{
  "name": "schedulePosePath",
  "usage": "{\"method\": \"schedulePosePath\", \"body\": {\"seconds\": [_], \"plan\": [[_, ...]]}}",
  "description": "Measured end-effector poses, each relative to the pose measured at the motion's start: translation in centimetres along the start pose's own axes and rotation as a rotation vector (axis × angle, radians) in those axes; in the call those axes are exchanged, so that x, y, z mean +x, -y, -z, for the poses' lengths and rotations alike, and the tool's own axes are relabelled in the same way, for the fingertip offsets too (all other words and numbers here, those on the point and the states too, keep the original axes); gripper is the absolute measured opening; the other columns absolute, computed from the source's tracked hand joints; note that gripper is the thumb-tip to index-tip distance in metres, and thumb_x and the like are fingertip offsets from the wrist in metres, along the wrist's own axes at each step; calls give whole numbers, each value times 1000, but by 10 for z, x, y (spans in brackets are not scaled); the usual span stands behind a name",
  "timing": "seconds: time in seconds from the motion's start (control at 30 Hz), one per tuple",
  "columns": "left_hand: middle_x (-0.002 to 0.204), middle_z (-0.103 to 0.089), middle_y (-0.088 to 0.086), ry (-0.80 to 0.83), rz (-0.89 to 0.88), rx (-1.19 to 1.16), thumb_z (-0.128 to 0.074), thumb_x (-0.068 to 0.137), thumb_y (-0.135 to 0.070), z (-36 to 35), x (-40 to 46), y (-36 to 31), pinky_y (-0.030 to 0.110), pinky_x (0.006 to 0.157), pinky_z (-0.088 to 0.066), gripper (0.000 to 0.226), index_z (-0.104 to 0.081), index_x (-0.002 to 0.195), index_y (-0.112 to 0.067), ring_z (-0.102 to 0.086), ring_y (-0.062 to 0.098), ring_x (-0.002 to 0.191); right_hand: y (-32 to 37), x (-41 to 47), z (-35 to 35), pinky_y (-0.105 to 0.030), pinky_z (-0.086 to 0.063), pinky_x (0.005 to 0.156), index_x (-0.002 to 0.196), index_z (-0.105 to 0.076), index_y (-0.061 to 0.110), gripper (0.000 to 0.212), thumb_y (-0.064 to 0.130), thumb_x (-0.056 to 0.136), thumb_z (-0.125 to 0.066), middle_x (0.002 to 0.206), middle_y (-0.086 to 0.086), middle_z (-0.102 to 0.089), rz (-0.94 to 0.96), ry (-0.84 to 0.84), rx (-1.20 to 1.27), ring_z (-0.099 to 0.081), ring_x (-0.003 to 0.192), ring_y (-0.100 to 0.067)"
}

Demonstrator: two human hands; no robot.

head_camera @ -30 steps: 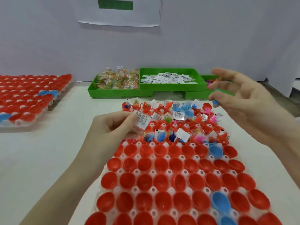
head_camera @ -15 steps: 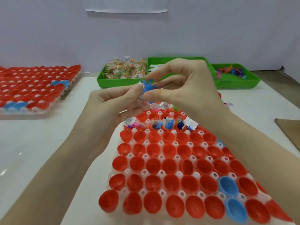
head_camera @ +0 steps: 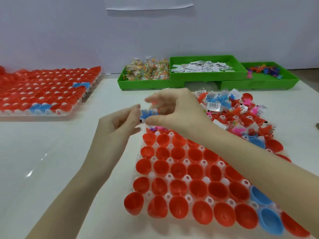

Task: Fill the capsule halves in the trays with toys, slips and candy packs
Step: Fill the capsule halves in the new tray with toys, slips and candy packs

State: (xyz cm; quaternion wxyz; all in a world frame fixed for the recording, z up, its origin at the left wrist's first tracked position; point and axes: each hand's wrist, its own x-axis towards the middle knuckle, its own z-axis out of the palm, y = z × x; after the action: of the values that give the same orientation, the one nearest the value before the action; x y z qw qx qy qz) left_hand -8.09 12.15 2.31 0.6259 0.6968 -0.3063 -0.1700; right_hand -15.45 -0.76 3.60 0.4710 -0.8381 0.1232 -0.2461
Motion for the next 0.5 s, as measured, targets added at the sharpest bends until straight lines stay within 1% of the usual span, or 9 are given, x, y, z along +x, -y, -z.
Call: {"method": "schedulePosePath", "body": {"seconds": [0.03,0.1,0.17,0.27,0.33,0.37,0.4,0.47,0.5], "plan": [[102,-69,-11,-26,2,129,-56,87,-30,4,-3,9,11,76,-50,15,-69,93,-34,-63,-4,91,-4,0,-4,-17,-50,64,98,-70,7,32,3,67,-78,79,-2,-69,-26,43,-4,-58,59,-3],[105,-64,-12,-69,23,336,-59,85,-28,13,-8,27,5,70,-42,22,-65,106,-27,-57,-9,93,-13,-1,-11,-14,-48,59,91,-73,6,23,4,68,-77,80,-7,-71,-61,139,-81,-54,54,2],[99,-63,-15,-48,84,423,-61,84,-27,20,-15,42,3,63,-40,18,-65,102,-27,-55,-13,84,-20,-2,-17,-13,-45,54,88,-75,8,21,4,68,-77,83,-9,-72,-86,236,-171,-51,52,2],[92,-65,-17,81,206,438,-62,82,-36,22,-24,54,1,61,-39,15,-66,96,-30,-56,-14,78,-24,-3,-20,-9,-43,57,86,-76,10,21,3,67,-77,86,-6,-72,-80,326,-244,-51,56,3],[89,-67,-14,111,236,392,-62,81,-38,20,-26,59,1,61,-40,16,-66,94,-30,-58,-9,78,-24,-2,-21,-4,-41,56,88,-75,10,22,3,67,-77,87,-4,-72,-43,375,-286,-51,58,6],[88,-68,-12,111,234,375,-63,81,-37,19,-27,60,1,61,-40,15,-65,93,-30,-58,-7,77,-23,-2,-22,-3,-39,56,91,-75,10,22,3,69,-76,89,-3,-72,-22,403,-321,-52,61,4],[87,-67,-11,105,225,367,-64,81,-34,17,-26,61,2,60,-41,14,-64,94,-30,-58,-7,76,-23,-2,-22,-4,-38,57,94,-74,10,23,3,72,-73,93,-3,-70,-1,430,-363,-55,68,1],[86,-65,-9,86,199,336,-66,81,-27,13,-26,61,3,58,-41,16,-61,94,-33,-58,-7,72,-22,-4,-22,-14,-41,65,102,-72,12,29,-2,78,-64,100,-4,-66,46,482,-443,-59,86,-10],[84,-65,-8,81,188,316,-67,81,-24,12,-27,61,4,57,-41,18,-60,94,-34,-58,-7,69,-21,-5,-23,-18,-42,68,106,-70,12,34,-5,80,-58,102,-3,-63,79,513,-493,-57,91,-13]]}}
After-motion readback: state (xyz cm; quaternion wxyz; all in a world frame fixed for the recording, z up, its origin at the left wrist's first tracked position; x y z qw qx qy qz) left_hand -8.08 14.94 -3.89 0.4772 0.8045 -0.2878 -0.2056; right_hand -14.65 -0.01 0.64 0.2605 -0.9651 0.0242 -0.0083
